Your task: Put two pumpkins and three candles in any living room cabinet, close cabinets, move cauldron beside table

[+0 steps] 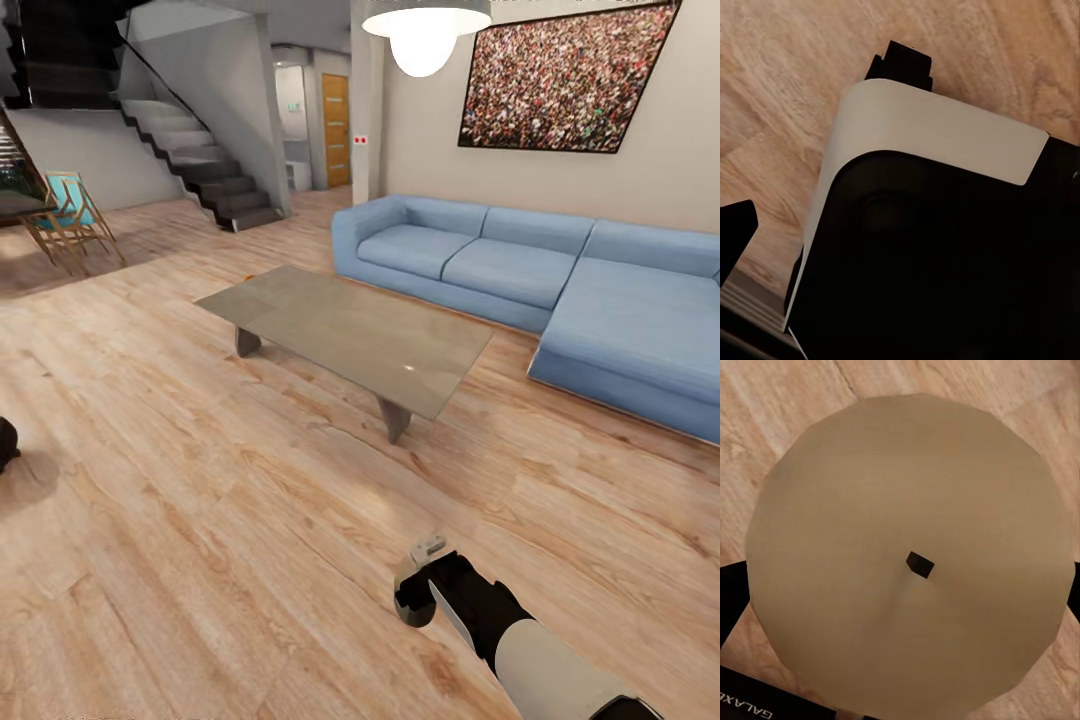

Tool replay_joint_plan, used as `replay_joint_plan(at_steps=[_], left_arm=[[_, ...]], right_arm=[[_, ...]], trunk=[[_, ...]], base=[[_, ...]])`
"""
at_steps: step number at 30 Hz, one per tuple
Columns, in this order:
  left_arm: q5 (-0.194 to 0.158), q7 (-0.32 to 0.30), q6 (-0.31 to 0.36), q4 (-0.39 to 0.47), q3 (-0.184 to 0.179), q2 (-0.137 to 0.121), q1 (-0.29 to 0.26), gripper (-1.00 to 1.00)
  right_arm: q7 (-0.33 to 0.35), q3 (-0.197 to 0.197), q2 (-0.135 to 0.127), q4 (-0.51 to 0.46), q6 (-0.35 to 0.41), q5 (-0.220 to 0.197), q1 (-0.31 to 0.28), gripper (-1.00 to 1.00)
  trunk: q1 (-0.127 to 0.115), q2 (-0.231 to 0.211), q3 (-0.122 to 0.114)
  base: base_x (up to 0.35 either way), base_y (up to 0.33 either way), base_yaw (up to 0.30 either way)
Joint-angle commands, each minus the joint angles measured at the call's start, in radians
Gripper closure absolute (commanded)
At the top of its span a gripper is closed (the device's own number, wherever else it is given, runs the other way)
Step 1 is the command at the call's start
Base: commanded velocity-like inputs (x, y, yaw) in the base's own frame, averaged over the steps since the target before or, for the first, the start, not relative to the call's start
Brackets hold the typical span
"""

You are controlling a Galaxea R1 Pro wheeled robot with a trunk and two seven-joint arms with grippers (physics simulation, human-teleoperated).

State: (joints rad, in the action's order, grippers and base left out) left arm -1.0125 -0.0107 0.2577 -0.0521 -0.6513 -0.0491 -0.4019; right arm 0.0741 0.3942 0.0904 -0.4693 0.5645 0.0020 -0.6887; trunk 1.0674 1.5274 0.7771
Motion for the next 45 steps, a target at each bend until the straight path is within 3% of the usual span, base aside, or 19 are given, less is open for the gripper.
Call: replay_joint_plan(at_steps=[1,11,19,45], left_arm=[[0.000,0.000,0.000,0.000,0.000,0.000,0.000,-1.00],[0.000,0.000,-0.002,0.000,0.001,0.000,0.000,-1.00],[0.000,0.000,-0.065,0.000,0.001,0.000,0.000,-1.00],[0.000,0.000,-0.069,0.000,0.001,-0.002,0.000,-1.00]], right_arm=[[0.000,0.000,0.000,0.000,0.000,0.000,0.000,1.00],[0.000,0.000,0.000,0.000,0.000,0.000,0.000,1.00],[0.000,0.000,0.000,0.000,0.000,0.000,0.000,1.00],[0.000,0.000,0.000,0.000,0.000,0.000,0.000,1.00]], trunk=[[0.000,0.000,-0.001],[0.000,0.000,-0.013],[0.000,0.000,-0.023],[0.000,0.000,-0.051]], base=[[0.000,0.000,0.206],[0.000,0.000,0.207],[0.000,0.000,0.209],[0.000,0.000,0.218]])
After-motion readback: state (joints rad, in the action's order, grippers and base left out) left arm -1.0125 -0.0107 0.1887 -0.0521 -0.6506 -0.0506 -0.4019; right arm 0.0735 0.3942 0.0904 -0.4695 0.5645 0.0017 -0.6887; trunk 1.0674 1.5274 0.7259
